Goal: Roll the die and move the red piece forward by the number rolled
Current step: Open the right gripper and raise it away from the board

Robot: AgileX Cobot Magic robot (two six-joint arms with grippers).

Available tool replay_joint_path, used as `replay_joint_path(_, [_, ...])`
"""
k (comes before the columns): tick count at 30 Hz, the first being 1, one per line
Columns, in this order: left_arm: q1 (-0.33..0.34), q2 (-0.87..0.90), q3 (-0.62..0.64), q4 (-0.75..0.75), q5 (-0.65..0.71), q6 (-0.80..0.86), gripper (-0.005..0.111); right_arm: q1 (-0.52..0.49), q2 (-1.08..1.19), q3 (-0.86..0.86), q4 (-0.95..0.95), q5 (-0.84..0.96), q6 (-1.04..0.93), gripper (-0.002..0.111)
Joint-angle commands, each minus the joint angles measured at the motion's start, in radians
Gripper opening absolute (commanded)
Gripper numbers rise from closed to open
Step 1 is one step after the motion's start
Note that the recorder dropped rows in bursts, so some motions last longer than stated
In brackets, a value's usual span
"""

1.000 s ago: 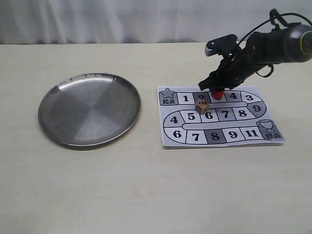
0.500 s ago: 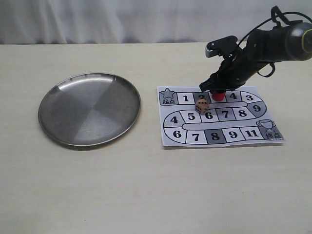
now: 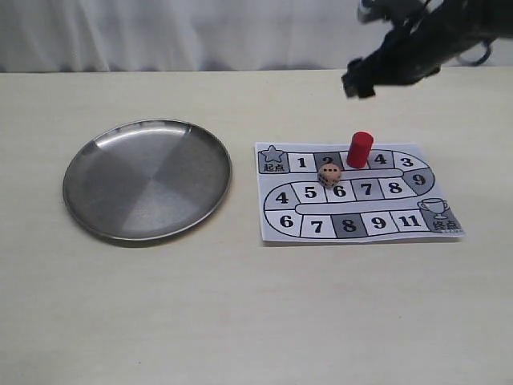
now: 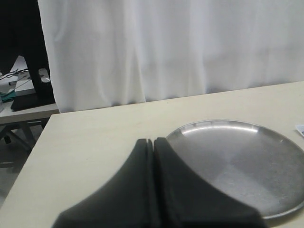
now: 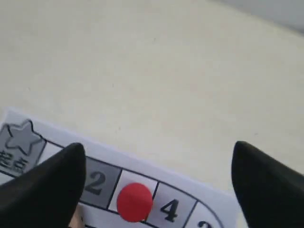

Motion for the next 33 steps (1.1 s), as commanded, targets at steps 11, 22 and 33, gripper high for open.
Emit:
replay_joint_path(11, [0.005, -0.003, 0.002, 0.000, -0.009, 0.001, 0.000, -0.020, -0.521, -0.020, 0.061, 0.099, 0.030, 0.005])
replay_joint_path(22, [0.005, -0.003, 0.002, 0.000, -0.009, 0.001, 0.000, -0.015, -0.850, 0.514, 0.154, -0.308, 0.018, 0.005])
replay_joint_path(33, [0.005, -0.003, 0.002, 0.000, -0.009, 0.001, 0.000, -0.015, -1.078, 1.179, 0.155, -0.820, 0.108, 0.005])
